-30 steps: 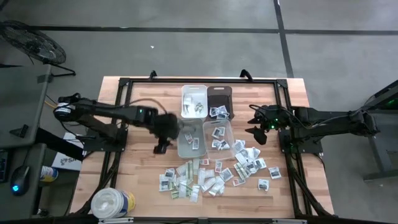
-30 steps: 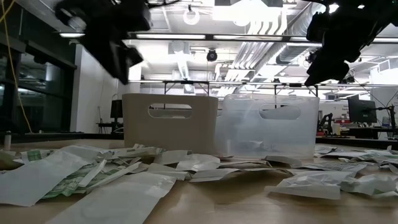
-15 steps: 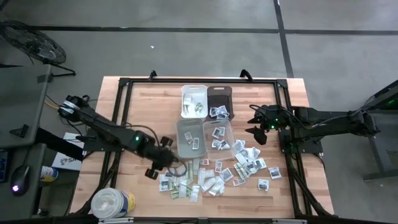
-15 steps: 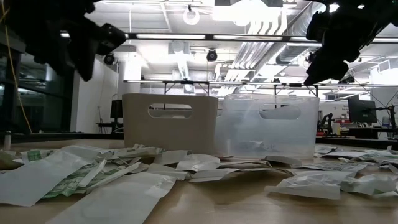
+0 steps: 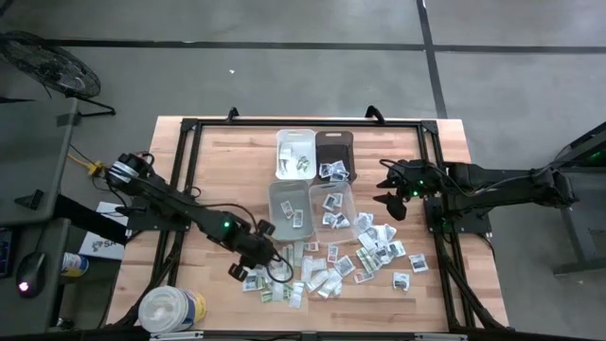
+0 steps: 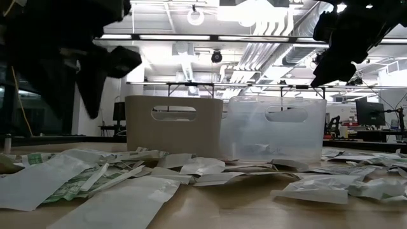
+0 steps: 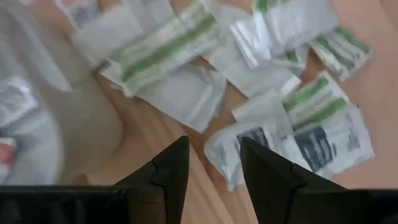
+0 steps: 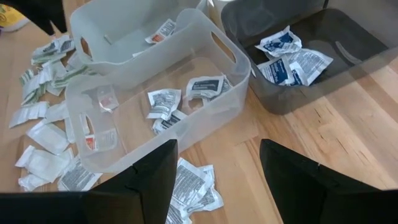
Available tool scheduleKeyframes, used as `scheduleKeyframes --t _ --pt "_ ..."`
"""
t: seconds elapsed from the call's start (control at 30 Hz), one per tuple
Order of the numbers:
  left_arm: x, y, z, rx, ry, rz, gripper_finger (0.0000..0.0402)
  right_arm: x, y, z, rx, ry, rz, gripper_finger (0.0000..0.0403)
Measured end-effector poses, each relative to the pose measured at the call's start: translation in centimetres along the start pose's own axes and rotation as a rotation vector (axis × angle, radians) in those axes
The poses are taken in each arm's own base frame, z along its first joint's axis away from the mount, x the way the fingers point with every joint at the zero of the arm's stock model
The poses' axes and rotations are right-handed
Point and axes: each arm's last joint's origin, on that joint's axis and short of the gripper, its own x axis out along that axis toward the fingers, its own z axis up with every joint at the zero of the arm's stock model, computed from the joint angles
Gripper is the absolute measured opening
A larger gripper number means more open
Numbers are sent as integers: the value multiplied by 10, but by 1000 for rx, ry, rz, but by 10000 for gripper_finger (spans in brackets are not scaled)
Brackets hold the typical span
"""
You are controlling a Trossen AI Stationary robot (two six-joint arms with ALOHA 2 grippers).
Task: Pick & Place First Aid Supplies
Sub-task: Put the gray towelette pack into the transparent bin
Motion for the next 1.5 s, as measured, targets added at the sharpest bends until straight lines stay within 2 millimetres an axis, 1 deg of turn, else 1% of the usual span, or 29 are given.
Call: scheduleKeyframes --t 0.2,0.47,1.03,1.17,1.5 --pt "16 -1 0 7 24 -26 143 1 0 0 1 0 0 222" --pt "29 -1 -3 6 71 5 143 1 0 1 2 -4 1 222" --pt "43 -2 -9 -2 148 -16 141 1 0 1 4 -5 1 222" --pt "44 -3 -12 -5 177 -26 118 1 0 1 8 -4 1 222" --pt "47 -3 -16 -34 197 -31 28 1 0 1 12 -4 1 222"
